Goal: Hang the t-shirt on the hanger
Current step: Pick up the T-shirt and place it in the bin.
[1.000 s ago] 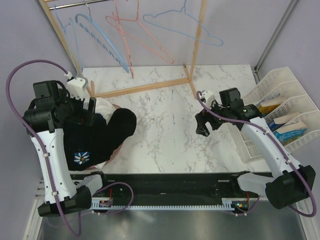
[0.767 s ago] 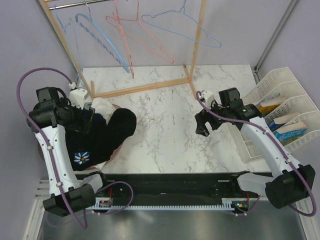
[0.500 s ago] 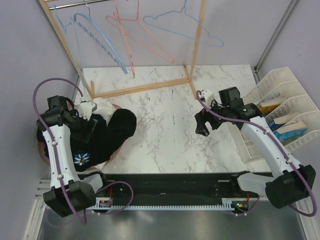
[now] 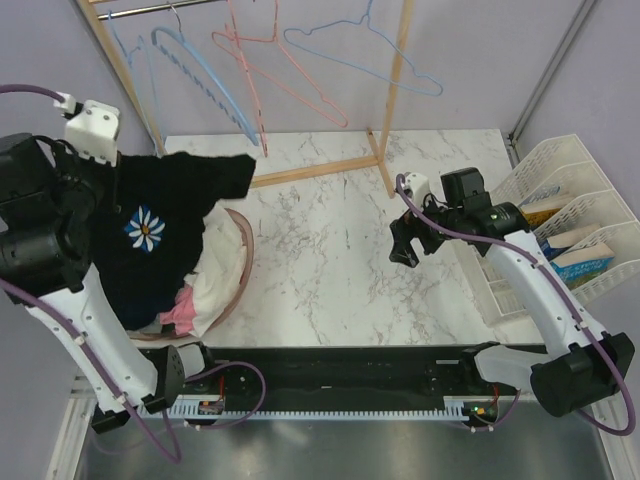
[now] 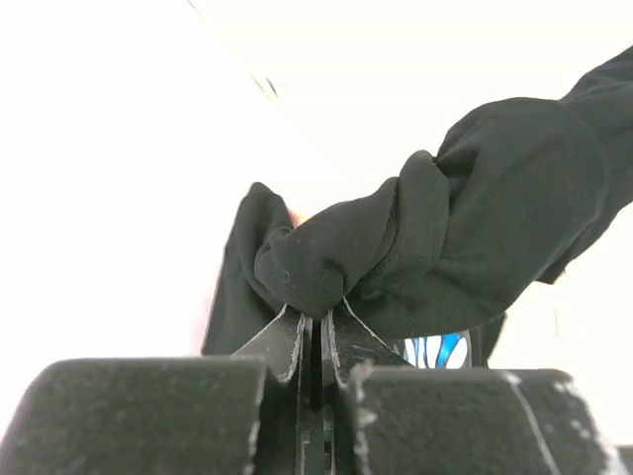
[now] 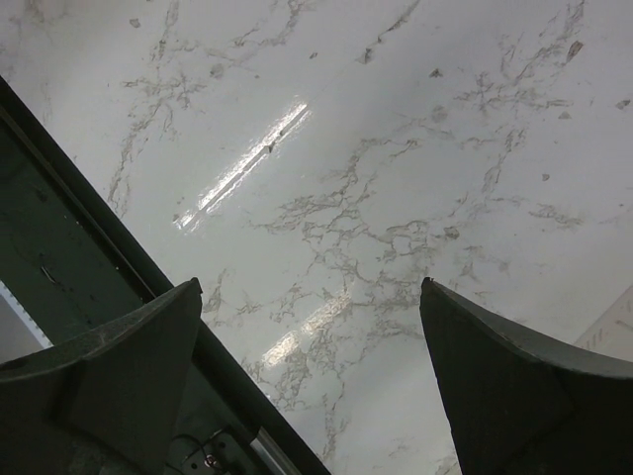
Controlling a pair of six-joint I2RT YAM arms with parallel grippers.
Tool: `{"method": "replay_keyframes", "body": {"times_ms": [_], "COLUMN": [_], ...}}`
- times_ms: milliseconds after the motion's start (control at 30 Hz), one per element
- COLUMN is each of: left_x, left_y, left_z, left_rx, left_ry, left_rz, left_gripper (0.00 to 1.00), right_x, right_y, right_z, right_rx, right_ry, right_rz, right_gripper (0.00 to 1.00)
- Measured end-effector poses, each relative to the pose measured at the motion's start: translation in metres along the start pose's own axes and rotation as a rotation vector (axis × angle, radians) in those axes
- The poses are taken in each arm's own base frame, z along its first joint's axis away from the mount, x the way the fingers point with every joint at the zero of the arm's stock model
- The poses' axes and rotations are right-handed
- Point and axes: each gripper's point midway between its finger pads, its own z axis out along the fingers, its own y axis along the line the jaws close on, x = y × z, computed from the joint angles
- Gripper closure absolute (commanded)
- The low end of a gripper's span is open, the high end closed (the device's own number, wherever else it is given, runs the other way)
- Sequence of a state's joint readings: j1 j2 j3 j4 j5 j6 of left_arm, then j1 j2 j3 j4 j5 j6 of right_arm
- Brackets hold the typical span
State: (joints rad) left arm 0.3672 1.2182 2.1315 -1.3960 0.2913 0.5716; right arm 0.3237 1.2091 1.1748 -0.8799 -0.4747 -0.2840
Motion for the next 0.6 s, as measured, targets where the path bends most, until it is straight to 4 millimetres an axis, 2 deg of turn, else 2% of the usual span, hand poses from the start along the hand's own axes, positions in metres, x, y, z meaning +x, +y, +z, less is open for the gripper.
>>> {"method": "replay_keyframes", "body": {"times_ms": [133,233,400,500,600], "left_x": [-0.06,-0.076,-0.089,-0.105,-0.117], "left_y": [0.012,0.004,-0.039,-0.075,-0.097], "left_z": [-0.045,-0.064,-0.087,-0.096,-0.097], "left_rx": [-0.088,-0.083,0.087,0.291,0.47], "left_ry": [-0.216,-0.3,-0.429,-0.536,-0.595], "left_rz": [-0.012,-0.047,-0.092,-0.115,-0.138], "left_gripper": [0.98,0.98,0.98,0.98,0.98], "right_x": [-0.011,-0.012,-0.015,-0.02,-0.03], "right_y": [0.0,0.0,0.0,-0.004,-0.017], "right_z": [-0.005,-0.006,-0.007,-0.011,-0.019], "right_rx": [0.004,0.006,0.01,0.021,0.039], "right_ry": [-0.026,-0.03,-0.035,-0.049,-0.082], "right_rz": [-0.011,-0.011,-0.006,0.01,0.055], "right_gripper": [0.02,0.02,0.02,0.02,0.02]}}
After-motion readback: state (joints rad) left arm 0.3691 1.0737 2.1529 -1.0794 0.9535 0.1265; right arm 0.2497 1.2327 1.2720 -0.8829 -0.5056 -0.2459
